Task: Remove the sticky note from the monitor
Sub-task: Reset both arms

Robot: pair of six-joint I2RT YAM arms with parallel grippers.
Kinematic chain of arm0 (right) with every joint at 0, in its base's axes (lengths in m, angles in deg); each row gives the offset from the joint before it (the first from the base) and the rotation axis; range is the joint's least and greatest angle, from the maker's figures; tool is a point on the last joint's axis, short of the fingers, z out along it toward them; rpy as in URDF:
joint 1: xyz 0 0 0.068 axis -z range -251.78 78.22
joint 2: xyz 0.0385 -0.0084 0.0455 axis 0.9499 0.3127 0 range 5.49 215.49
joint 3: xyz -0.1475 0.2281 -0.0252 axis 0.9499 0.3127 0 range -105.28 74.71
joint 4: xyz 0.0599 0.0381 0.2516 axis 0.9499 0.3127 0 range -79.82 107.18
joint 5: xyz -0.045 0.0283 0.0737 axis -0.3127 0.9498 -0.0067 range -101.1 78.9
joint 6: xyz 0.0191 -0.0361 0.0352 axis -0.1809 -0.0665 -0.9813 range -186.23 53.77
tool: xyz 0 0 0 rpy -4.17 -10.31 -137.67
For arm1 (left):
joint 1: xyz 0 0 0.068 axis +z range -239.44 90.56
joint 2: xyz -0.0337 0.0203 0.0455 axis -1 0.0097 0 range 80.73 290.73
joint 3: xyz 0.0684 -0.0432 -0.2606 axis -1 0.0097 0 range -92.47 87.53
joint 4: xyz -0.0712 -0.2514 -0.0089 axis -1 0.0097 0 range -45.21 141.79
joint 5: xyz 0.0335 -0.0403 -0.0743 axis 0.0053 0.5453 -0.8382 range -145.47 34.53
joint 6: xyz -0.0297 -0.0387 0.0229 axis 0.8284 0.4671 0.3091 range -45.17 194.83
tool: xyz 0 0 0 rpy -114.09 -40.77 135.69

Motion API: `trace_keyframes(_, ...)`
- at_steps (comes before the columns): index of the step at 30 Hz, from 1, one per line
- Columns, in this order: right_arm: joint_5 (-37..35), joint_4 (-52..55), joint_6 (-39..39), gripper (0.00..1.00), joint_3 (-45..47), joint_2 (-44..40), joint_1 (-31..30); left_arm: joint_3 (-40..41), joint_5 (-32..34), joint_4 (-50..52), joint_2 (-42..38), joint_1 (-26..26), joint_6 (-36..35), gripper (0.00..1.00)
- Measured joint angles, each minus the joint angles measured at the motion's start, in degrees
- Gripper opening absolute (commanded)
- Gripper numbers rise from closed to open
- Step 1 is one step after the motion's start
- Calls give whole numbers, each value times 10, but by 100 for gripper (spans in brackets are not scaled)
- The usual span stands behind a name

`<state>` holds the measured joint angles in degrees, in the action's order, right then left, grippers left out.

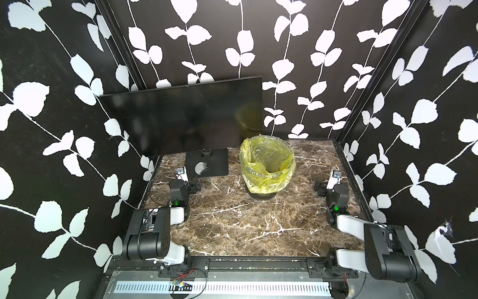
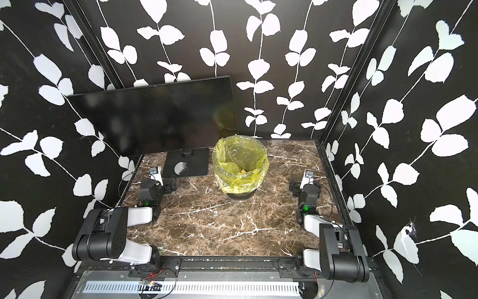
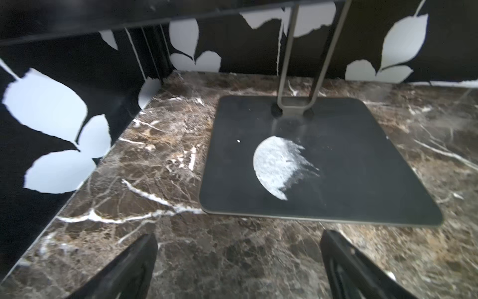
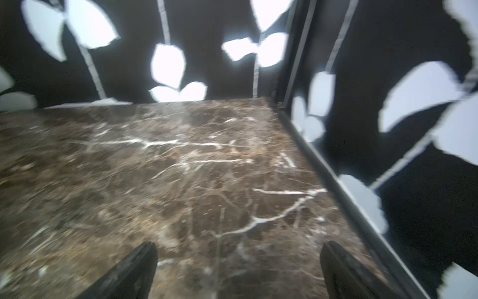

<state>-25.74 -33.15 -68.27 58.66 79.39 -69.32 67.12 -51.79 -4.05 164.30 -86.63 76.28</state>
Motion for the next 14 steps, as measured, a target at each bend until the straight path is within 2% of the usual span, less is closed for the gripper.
trace_keyframes(6,-124,-19,-41,100,27,-22,-4,-7,-2,6,0,3,0,99)
trace_keyframes(14,-212,-36,-31,100,25,-4,-62,-15,-9,10,2,7,0,99)
